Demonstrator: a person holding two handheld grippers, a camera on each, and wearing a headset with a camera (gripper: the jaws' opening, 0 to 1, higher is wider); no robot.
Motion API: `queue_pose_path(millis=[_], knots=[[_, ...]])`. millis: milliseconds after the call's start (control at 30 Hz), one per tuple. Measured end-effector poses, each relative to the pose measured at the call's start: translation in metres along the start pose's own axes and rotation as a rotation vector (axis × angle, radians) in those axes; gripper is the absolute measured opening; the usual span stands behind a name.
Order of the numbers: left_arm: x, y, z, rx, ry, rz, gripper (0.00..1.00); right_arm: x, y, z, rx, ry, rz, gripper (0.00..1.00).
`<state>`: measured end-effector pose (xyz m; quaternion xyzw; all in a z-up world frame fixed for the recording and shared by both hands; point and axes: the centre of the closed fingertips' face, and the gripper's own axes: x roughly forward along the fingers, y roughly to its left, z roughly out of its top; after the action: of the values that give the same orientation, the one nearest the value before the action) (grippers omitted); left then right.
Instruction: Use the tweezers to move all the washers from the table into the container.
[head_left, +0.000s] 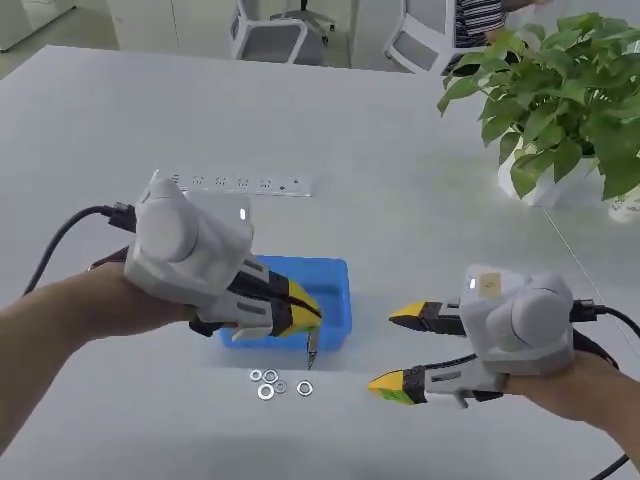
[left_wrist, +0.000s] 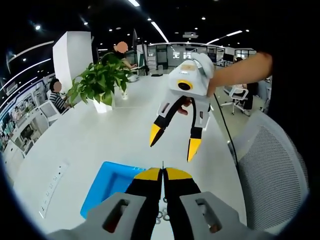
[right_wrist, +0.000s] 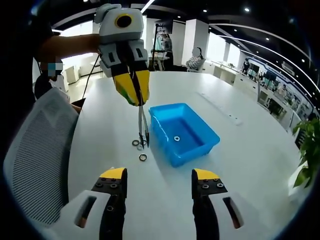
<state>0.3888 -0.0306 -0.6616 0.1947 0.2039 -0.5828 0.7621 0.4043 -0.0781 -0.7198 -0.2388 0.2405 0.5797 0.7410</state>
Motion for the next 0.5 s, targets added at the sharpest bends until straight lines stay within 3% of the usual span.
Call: queue_pose_path(millis=[500], knots=[[0.012, -0.006, -0.015, -0.014, 0.027, -0.02, 0.05, 0.0, 0.003, -0.006, 0.019, -0.002, 0.003, 0.53]])
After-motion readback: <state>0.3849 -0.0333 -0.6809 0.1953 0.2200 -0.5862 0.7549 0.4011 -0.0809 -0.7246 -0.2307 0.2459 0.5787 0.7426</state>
